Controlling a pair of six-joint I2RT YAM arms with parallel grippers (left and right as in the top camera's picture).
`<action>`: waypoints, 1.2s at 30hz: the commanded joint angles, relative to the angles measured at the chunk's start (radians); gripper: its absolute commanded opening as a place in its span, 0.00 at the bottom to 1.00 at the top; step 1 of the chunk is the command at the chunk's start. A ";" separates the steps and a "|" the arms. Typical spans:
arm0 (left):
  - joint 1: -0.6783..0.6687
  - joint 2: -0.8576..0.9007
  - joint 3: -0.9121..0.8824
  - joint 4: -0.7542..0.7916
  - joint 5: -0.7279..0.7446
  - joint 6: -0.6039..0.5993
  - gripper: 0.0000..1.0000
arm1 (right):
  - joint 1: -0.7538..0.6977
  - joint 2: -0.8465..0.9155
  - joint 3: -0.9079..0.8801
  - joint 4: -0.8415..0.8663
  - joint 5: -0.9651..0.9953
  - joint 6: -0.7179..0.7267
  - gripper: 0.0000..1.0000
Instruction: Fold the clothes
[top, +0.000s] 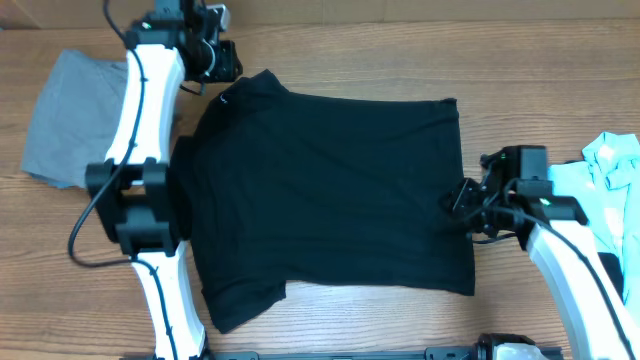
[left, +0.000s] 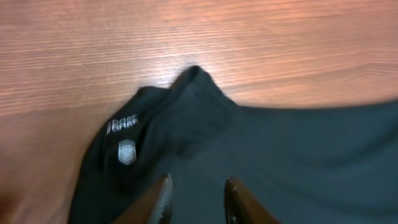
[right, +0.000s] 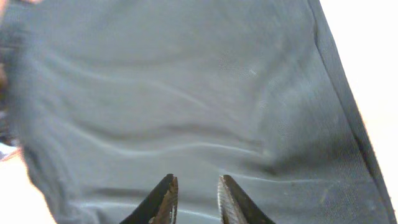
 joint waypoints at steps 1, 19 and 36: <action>0.000 -0.190 0.116 -0.121 -0.002 0.034 0.39 | 0.003 -0.131 0.056 -0.018 -0.007 -0.020 0.31; -0.008 -0.325 -0.385 -0.582 -0.060 -0.068 0.26 | 0.003 -0.182 0.065 -0.187 0.005 0.017 0.48; -0.001 -1.024 -1.220 -0.195 -0.265 -0.268 0.89 | 0.003 -0.114 0.064 -0.199 0.005 0.017 0.50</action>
